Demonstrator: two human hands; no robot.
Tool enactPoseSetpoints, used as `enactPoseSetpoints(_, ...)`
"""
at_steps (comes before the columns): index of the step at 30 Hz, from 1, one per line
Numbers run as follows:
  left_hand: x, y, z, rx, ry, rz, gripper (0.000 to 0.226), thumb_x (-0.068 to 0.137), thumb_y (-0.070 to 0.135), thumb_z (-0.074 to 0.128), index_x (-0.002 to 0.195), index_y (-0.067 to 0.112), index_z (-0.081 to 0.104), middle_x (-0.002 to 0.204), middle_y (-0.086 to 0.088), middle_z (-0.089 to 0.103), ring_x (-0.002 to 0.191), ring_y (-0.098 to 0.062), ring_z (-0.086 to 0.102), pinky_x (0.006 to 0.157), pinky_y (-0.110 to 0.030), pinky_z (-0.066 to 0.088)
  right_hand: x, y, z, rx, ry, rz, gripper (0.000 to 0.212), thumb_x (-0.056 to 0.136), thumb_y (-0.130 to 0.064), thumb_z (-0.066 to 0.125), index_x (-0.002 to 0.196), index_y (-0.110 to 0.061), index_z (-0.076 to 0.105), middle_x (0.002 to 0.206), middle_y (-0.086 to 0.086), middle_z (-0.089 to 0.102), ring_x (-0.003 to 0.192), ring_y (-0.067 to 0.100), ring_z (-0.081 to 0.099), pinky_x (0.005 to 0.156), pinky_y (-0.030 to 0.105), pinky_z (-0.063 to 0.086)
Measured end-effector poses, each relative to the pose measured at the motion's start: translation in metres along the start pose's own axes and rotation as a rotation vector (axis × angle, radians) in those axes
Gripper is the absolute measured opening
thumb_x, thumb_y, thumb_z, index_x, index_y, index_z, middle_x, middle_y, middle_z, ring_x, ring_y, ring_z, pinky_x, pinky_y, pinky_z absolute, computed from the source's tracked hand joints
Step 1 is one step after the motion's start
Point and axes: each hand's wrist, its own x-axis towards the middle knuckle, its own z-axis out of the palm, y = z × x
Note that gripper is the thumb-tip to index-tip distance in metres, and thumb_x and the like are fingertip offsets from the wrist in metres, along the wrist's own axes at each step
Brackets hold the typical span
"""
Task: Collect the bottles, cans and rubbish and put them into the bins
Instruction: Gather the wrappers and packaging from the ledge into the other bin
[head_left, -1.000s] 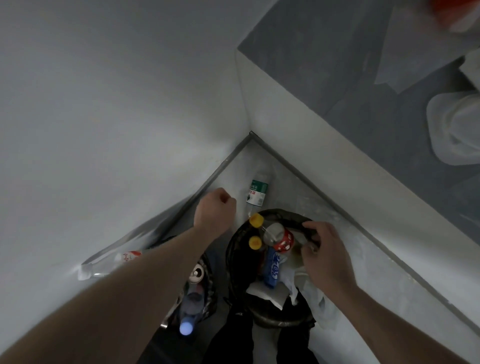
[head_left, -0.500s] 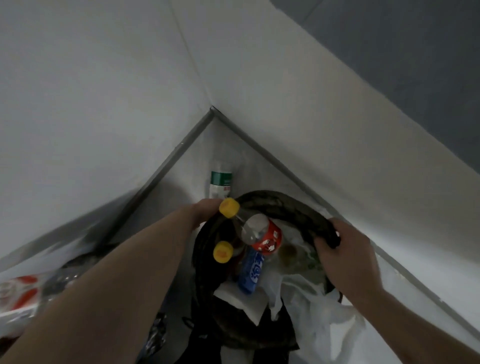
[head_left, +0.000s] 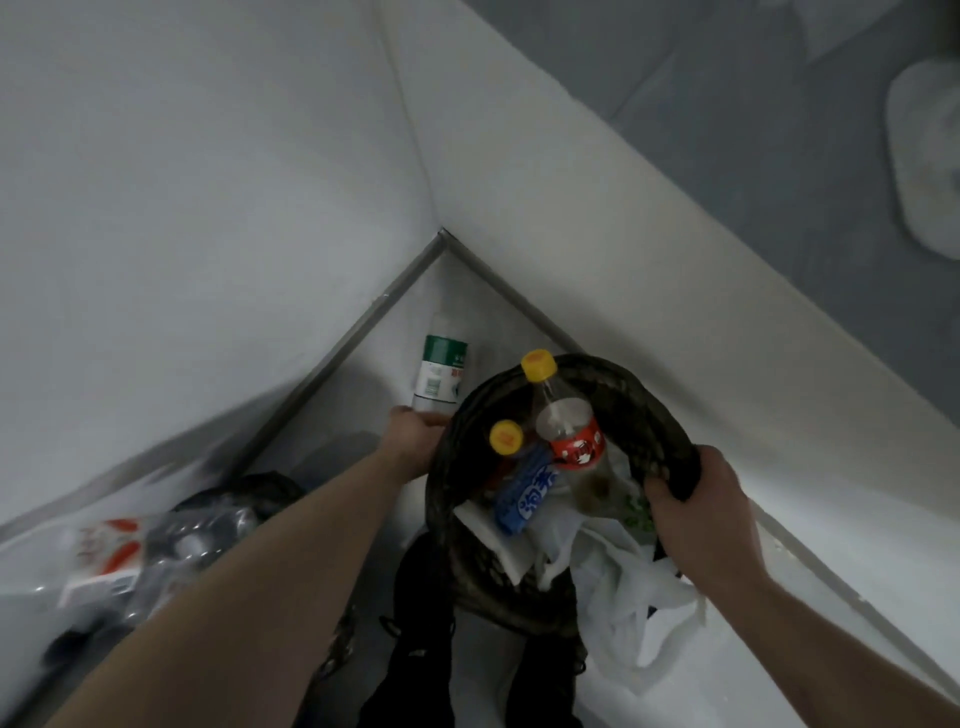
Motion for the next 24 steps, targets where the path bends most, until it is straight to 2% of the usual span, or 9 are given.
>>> enactPoseSetpoints(2,-0.021,-0.002,-0.013,0.032,0.045,0.076,0.016,0.077,0.01,0.068,0.08,0.021,0.078,0.114,-0.018,0.067,0.082,-0.026,0.071,0.072,-0.032,0.06,-0.018,-0.009,-0.007,-0.002,0.013,0.023,0.049,0.088,-0.036,0.064,0.132,-0.024,0.046,0.124,0.005,0.053,0.106,0.029,0.058,0.085,0.049,0.055)
enactPoseSetpoints(4,-0.052,0.004,-0.03,0.097,0.071,0.124,0.041,0.075,0.008,0.052,0.079,0.038,0.079,0.116,-0.005,0.062,0.075,-0.02,0.072,0.066,-0.033,0.061,-0.039,-0.025,-0.017,-0.006,0.053,-0.014,0.059,0.09,-0.033,0.064,0.143,-0.026,0.038,0.136,0.005,0.045,0.121,0.031,0.05,0.094,0.052,0.051)
enactPoseSetpoints(7,-0.098,0.017,-0.061,0.107,0.104,0.165,0.05,0.068,0.016,0.045,0.074,0.055,0.076,0.125,-0.002,0.061,0.082,-0.022,0.072,0.073,-0.04,0.063,-0.073,-0.053,-0.032,0.053,0.112,-0.121,0.056,0.09,-0.025,0.064,0.141,-0.027,0.04,0.137,0.0,0.042,0.124,0.028,0.048,0.096,0.054,0.051)
enactPoseSetpoints(10,-0.155,0.032,-0.095,0.127,0.12,0.172,0.051,0.074,0.014,0.045,0.08,0.053,0.077,0.122,-0.004,0.067,0.085,-0.022,0.071,0.071,-0.033,0.06,-0.114,-0.088,-0.04,0.19,0.103,-0.214,0.048,0.092,-0.021,0.064,0.136,-0.028,0.046,0.134,-0.005,0.044,0.12,0.022,0.051,0.095,0.049,0.052)
enactPoseSetpoints(14,-0.258,0.058,-0.12,0.275,0.087,0.297,0.038,0.087,0.014,0.064,0.088,0.051,0.077,0.122,0.009,0.06,0.099,-0.009,0.063,0.086,-0.027,0.053,-0.165,-0.141,-0.037,0.417,-0.17,-0.198,0.05,0.093,-0.026,0.068,0.137,-0.029,0.045,0.132,-0.007,0.054,0.109,0.007,0.059,0.086,0.023,0.05)
enactPoseSetpoints(17,-0.326,0.057,-0.126,0.413,-0.002,0.367,0.04,0.081,0.017,0.074,0.096,0.054,0.074,0.129,0.013,0.052,0.112,-0.007,0.058,0.1,-0.026,0.049,-0.185,-0.163,-0.021,0.568,-0.415,0.013,0.079,0.083,-0.049,0.076,0.148,-0.041,0.031,0.138,-0.007,0.049,0.119,0.013,0.057,0.094,0.038,0.055)
enactPoseSetpoints(19,-0.361,0.049,-0.124,0.45,-0.034,0.4,0.048,0.081,0.008,0.069,0.094,0.054,0.074,0.127,0.02,0.052,0.113,-0.001,0.057,0.097,-0.019,0.049,-0.192,-0.167,-0.007,0.643,-0.518,0.159,0.083,0.078,-0.054,0.078,0.146,-0.041,0.032,0.135,-0.004,0.056,0.116,0.023,0.063,0.083,0.046,0.061)
enactPoseSetpoints(21,-0.384,0.037,-0.12,0.478,-0.018,0.387,0.051,0.084,0.002,0.06,0.097,0.049,0.075,0.126,0.026,0.052,0.113,0.002,0.053,0.097,-0.017,0.048,-0.197,-0.163,0.006,0.686,-0.582,0.274,0.076,0.076,-0.052,0.08,0.139,-0.031,0.044,0.126,0.006,0.067,0.103,0.028,0.072,0.069,0.043,0.062)
enactPoseSetpoints(24,-0.4,0.012,-0.12,0.457,0.055,0.416,0.041,0.087,0.003,0.059,0.092,0.04,0.077,0.119,0.038,0.05,0.108,0.009,0.05,0.095,-0.015,0.045,-0.208,-0.154,0.013,0.628,-0.637,0.336,0.049,0.085,-0.044,0.075,0.126,-0.022,0.058,0.111,0.009,0.073,0.088,0.025,0.077,0.066,0.038,0.061)
